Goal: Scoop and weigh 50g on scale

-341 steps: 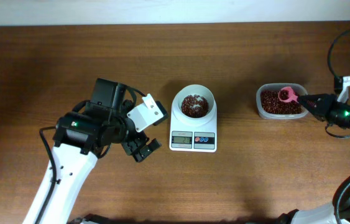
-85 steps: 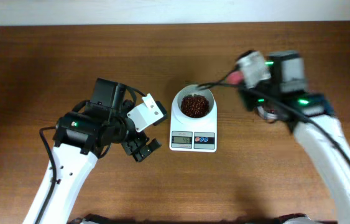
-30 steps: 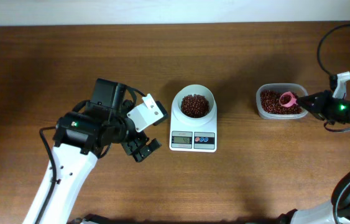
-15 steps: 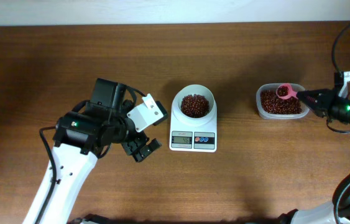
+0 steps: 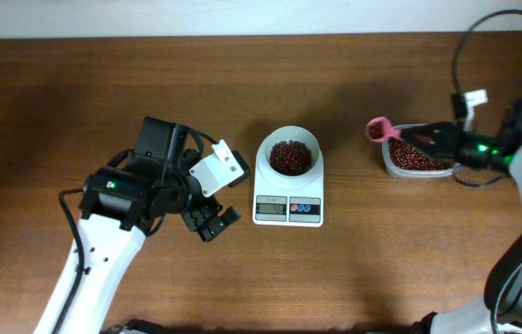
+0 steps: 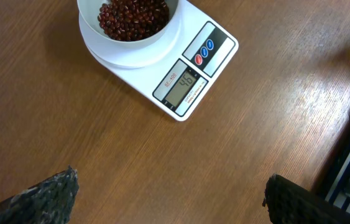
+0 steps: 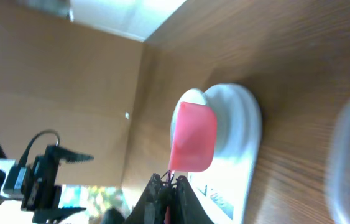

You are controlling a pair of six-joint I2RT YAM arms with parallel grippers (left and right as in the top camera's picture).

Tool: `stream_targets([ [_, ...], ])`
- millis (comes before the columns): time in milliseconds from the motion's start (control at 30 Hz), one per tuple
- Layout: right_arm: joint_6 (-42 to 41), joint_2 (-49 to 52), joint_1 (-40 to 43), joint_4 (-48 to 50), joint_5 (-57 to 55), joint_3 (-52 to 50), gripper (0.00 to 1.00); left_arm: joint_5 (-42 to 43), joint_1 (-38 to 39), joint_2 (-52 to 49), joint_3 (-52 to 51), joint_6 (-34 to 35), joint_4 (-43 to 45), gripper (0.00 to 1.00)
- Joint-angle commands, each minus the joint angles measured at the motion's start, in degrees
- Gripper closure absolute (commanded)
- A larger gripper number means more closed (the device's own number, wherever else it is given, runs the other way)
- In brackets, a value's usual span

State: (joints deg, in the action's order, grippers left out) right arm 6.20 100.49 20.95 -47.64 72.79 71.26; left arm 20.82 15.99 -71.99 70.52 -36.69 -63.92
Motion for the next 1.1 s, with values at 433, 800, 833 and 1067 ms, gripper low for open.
stream_targets([
  [433,2.32,0.5,-21.49,13.57,-10.8,0.52,0.96,0.83,-0.24,0.66,0.87,-1.09,-0.07,0.01],
  [800,11.08,0.5,-26.67,18.51,-22.25,0.55,0.96,0.85,-0.24,0.66,0.87,-1.09,-0.04,0.01],
  [833,10.69,0.5,-26.67,18.51,-22.25,0.55,0.96,0.83,-0.24,0.66,0.87,-1.09,-0.04,0.01],
  [1067,10.14,0.5,-26.67,18.36,-22.25,0.55,0.96,0.85,-0.24,0.66,0.87,-1.09,-0.04,0.01],
])
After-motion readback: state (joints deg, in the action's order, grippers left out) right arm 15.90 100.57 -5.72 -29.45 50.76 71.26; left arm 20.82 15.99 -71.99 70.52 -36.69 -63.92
